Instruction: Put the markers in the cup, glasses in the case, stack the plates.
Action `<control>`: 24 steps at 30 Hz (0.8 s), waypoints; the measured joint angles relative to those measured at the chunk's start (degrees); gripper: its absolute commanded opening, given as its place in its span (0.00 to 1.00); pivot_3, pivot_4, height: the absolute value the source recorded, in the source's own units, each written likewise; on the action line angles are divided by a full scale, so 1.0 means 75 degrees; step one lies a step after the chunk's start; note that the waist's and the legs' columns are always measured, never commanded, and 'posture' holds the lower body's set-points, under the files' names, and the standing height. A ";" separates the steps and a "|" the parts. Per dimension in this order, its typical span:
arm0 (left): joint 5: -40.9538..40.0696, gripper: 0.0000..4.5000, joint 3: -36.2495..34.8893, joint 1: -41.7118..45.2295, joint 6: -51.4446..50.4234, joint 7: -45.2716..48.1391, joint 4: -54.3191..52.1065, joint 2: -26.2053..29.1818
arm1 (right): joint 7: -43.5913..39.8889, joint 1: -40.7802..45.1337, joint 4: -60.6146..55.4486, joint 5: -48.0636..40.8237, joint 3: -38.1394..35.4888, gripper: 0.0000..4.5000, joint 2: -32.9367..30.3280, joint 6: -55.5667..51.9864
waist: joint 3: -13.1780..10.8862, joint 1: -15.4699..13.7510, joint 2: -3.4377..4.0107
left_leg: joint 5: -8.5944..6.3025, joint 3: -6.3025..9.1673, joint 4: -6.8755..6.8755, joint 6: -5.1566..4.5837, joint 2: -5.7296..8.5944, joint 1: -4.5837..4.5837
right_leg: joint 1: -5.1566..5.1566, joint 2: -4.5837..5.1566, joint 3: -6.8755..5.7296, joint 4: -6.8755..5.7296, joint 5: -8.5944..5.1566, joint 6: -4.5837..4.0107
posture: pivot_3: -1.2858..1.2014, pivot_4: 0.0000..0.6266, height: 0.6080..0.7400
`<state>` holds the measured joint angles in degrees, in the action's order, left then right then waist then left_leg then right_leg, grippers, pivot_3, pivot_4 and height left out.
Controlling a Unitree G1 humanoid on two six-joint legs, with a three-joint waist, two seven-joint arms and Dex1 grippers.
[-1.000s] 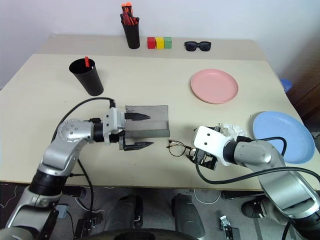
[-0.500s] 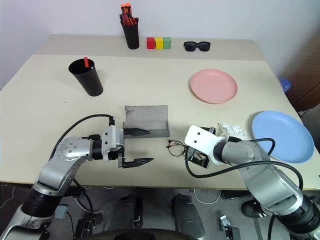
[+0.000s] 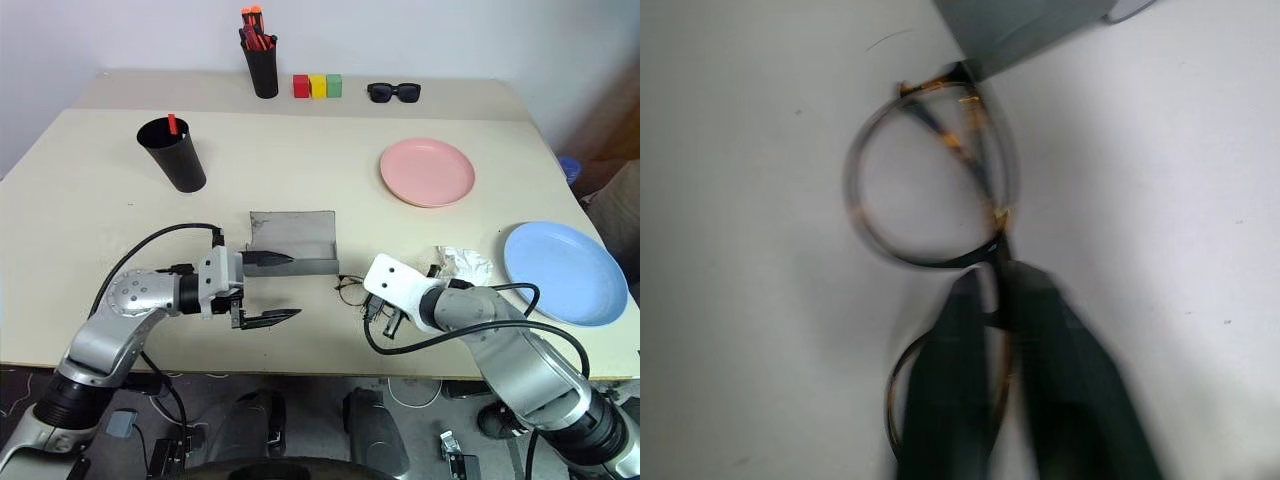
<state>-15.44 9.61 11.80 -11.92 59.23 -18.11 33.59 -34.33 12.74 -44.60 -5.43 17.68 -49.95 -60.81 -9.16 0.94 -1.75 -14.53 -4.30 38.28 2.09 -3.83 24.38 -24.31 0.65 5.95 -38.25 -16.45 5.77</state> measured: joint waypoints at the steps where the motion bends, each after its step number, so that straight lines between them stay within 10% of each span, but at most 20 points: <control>1: 0.0000 0.97 0.0000 0.0000 0.0009 -0.0006 0.0012 0.0003 | 0.0000 -0.0002 0.0000 0.0009 0.0002 0.00 -0.0001 0.0000 | 0.0000 0.0000 0.0000 | 0.0000 0.0000 0.0000 0.0000 0.0000 0.0000 | 0.0000 0.0000 0.0000 0.0000 0.0000 0.0000 | 0.52 0.24 0.89; 14: -0.0048 0.97 -0.0804 -0.0068 0.0130 -0.0597 0.0479 0.0090 | -0.0531 0.1237 0.0447 0.0034 -0.0042 0.00 -0.0017 0.1367 | -0.0002 0.0063 0.0003 | 0.0000 -0.0002 -0.0005 0.0000 -0.0004 -0.0003 | -0.0008 -0.0003 0.0000 -0.0002 0.0001 0.0002 | 0.52 0.24 0.89; 24: -0.0649 0.97 -0.2486 -0.1052 -0.0422 -0.0908 0.0520 0.0799 | -0.0819 0.4146 0.2993 0.0170 0.0871 0.00 0.2385 0.2448 | -0.0005 0.0207 0.0000 | -0.0001 -0.0010 -0.0017 -0.0002 -0.0008 0.0005 | -0.0018 0.0002 -0.0005 -0.0001 0.0010 0.0017 | 0.52 0.24 0.89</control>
<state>-20.31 -9.03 3.91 -15.09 52.42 -14.21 39.58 -40.48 43.84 -22.15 -4.16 24.21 -32.06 -42.45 -9.20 2.49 -1.75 -14.54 -4.37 38.16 2.07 -3.89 24.41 -24.45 0.67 5.91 -38.25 -16.37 5.89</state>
